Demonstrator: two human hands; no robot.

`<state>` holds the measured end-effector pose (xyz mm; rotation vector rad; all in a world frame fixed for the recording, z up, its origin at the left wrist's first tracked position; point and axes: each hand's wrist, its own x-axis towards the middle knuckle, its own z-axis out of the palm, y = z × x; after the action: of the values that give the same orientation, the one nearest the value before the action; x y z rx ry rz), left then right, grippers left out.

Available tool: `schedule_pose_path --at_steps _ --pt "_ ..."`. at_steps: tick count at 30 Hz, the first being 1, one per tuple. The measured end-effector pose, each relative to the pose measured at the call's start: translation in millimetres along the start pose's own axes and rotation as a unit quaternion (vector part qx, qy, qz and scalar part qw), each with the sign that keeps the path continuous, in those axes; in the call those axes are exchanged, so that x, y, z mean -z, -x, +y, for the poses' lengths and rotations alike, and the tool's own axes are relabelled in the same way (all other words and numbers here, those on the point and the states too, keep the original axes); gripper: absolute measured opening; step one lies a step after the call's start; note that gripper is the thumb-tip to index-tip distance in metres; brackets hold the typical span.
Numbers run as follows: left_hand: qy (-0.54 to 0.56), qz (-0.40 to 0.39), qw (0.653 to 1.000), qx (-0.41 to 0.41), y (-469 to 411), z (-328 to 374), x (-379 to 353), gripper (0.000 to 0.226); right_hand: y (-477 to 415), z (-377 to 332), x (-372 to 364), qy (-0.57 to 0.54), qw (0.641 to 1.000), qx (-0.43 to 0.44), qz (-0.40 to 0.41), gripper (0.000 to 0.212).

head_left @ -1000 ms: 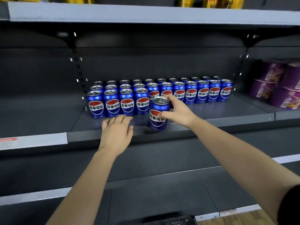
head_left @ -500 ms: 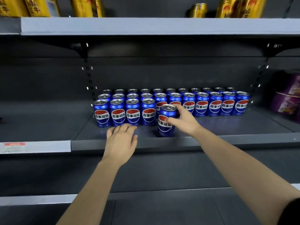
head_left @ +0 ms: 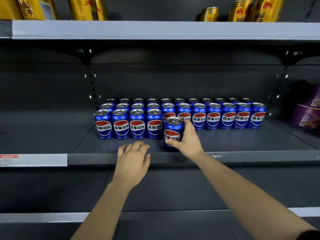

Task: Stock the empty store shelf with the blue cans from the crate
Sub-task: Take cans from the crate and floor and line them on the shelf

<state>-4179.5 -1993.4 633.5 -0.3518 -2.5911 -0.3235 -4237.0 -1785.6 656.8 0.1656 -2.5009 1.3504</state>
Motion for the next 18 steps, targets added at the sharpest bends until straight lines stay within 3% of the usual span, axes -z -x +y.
schedule_pose_path --at_steps 7,18 --pt "-0.005 -0.006 1.000 0.002 7.4 3.9 -11.4 0.032 -4.8 2.9 -2.1 -0.028 1.000 -0.002 0.005 0.070" --pt "-0.047 0.049 0.997 0.020 8.0 -16.3 0.8 0.028 -23.5 3.1 -16.0 -0.019 1.000 -0.004 0.024 0.060"
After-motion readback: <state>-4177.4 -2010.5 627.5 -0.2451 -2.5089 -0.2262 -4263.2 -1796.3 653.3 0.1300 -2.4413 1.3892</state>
